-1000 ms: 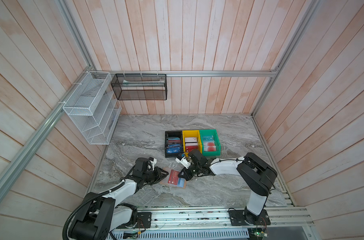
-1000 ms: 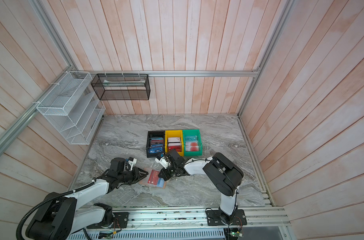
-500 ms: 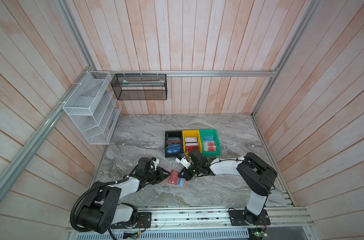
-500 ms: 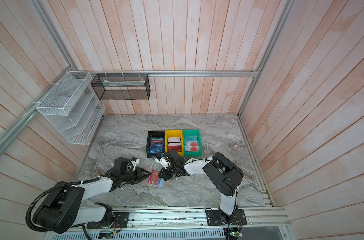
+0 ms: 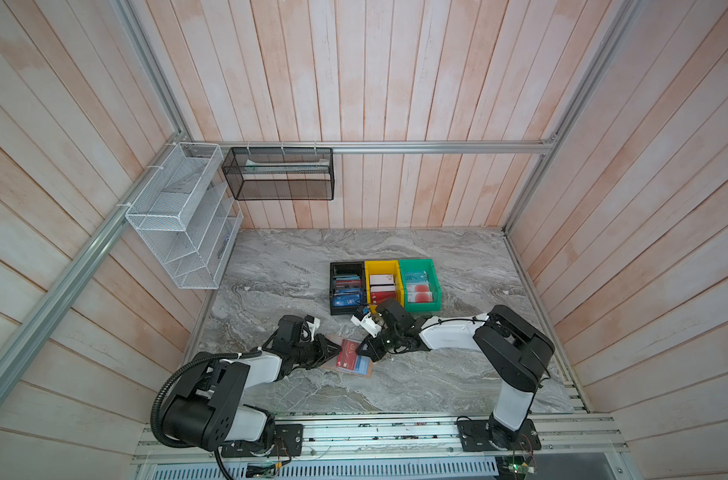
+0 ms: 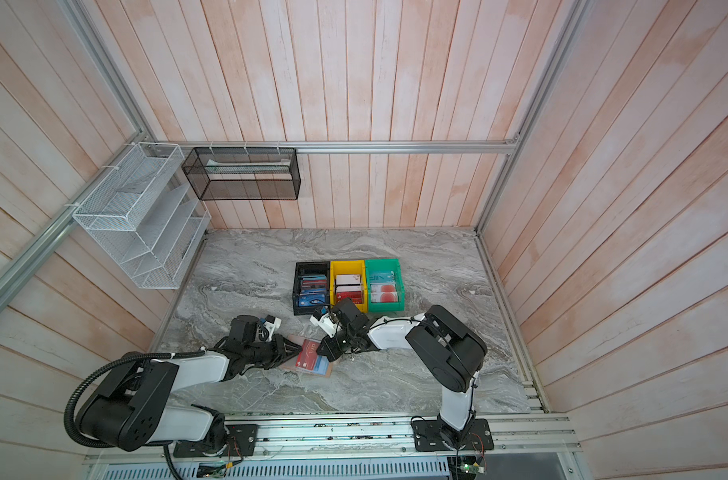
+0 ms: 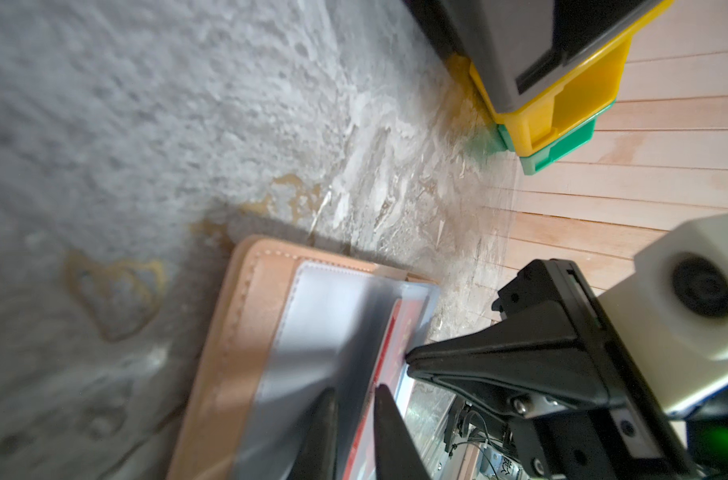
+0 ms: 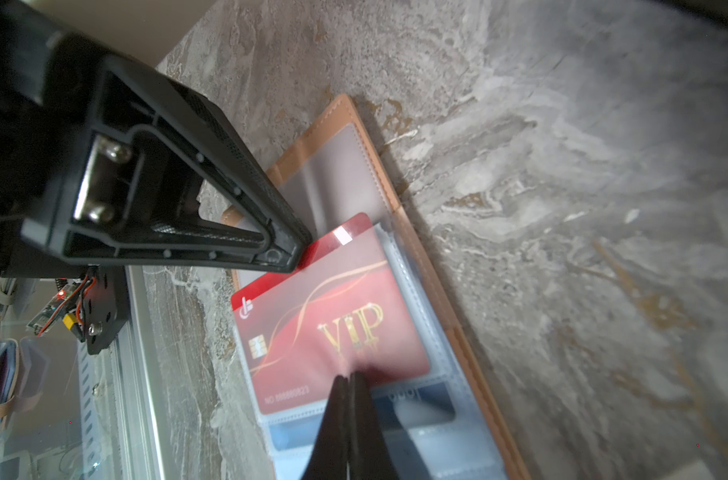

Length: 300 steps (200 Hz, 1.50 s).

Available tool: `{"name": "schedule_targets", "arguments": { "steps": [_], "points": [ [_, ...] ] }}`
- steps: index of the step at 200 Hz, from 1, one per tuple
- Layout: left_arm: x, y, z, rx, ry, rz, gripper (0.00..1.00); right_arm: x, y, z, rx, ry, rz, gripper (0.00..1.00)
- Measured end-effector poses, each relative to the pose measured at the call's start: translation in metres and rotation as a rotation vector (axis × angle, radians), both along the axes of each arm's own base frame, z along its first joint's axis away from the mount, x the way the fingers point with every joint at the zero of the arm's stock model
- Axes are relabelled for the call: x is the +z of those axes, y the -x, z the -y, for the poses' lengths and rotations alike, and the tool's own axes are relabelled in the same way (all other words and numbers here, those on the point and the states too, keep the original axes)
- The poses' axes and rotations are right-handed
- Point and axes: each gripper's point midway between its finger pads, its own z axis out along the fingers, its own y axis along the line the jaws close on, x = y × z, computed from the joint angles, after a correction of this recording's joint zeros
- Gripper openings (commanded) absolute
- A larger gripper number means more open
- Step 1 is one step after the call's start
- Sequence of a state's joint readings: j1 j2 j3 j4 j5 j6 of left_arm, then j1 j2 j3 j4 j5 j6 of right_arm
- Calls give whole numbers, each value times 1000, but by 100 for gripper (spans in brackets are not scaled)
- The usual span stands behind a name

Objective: Take the credit cards out of the card holder

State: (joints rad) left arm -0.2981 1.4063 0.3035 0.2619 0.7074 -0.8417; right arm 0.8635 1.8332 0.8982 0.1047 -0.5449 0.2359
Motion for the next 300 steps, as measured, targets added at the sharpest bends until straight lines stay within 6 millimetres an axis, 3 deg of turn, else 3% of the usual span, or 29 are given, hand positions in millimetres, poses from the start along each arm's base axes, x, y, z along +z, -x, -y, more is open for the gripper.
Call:
{"name": "schedule_targets", "arguments": {
  "steps": [165, 300],
  "points": [
    [3, 5, 3, -25, 19, 12, 2, -1, 1, 1, 3, 3, -7, 0],
    [1, 11, -13, 20, -72, -14, 3, -2, 4, 5, 22, 7, -21, 0]
  ]
}}
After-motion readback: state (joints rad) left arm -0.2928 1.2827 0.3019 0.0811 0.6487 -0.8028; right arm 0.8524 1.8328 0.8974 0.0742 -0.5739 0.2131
